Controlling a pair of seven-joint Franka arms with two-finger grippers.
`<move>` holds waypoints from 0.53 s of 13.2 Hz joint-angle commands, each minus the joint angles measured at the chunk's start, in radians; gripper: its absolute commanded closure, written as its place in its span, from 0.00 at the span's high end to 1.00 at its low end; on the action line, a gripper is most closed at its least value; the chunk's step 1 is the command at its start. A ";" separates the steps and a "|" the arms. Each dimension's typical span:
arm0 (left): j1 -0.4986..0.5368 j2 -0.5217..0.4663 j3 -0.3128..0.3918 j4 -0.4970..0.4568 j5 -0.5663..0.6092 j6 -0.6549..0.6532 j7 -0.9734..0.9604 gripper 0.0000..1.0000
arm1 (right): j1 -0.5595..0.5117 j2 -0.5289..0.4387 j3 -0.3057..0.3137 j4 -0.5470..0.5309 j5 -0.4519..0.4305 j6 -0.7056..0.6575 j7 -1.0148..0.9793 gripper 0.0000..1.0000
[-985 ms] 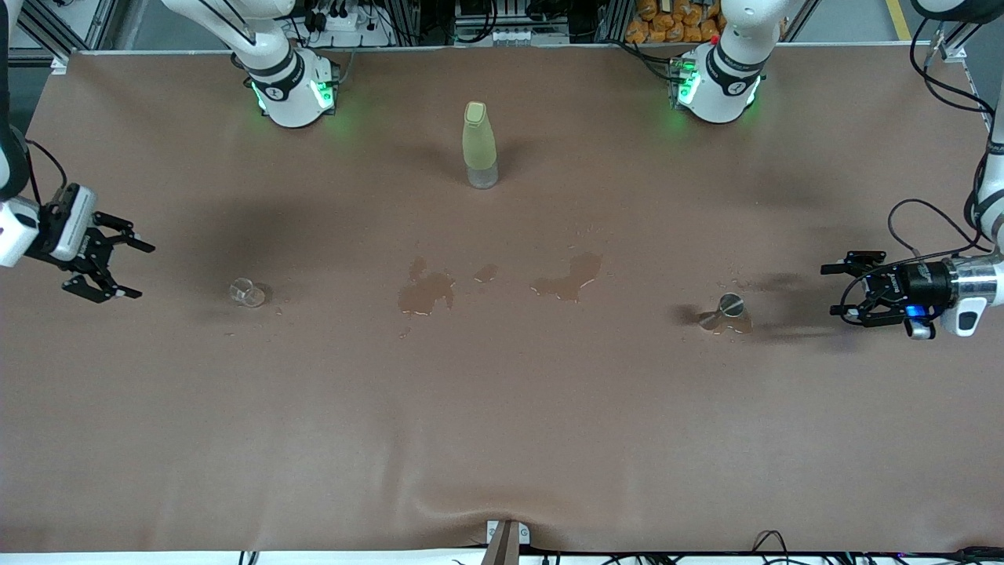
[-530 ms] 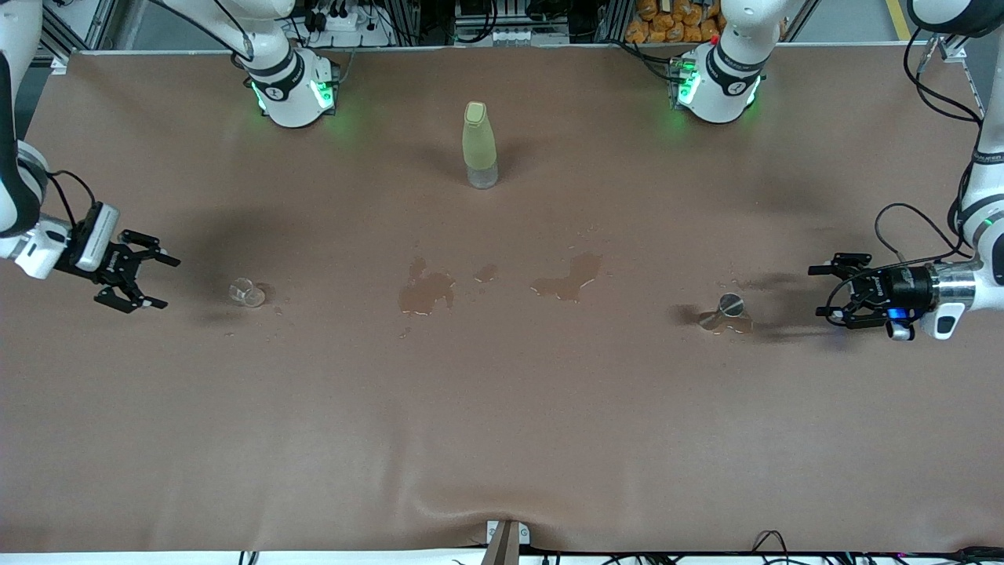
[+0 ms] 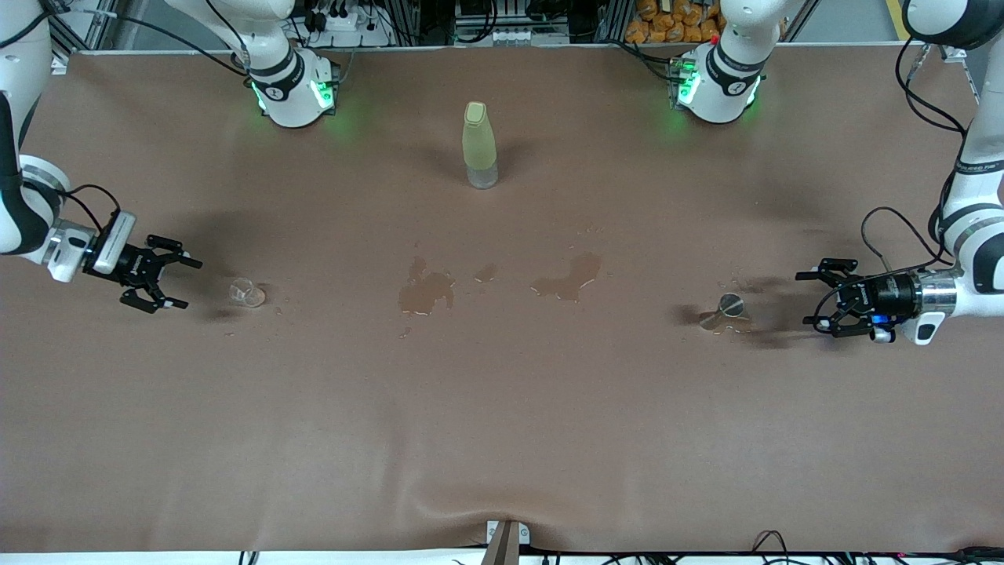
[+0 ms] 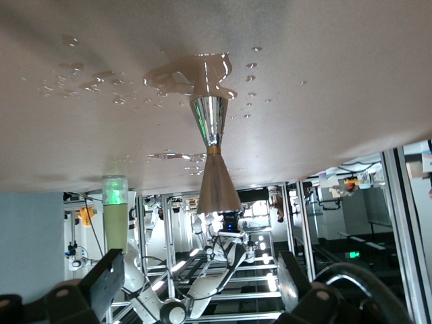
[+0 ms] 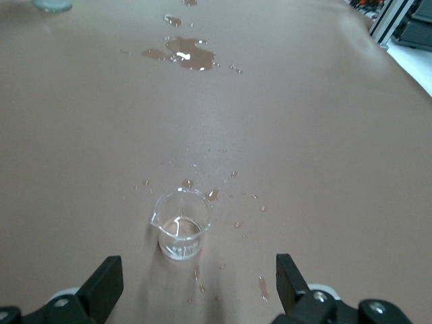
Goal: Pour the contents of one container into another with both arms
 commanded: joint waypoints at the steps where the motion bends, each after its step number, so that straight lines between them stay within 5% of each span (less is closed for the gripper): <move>1: -0.006 0.054 0.000 0.012 -0.024 0.013 -0.036 1.00 | -0.034 0.069 0.007 0.007 0.090 -0.058 -0.201 1.00; 7: -0.028 0.086 0.000 -0.021 -0.012 0.015 -0.030 1.00 | -0.075 0.191 0.007 0.016 0.206 -0.178 -0.359 1.00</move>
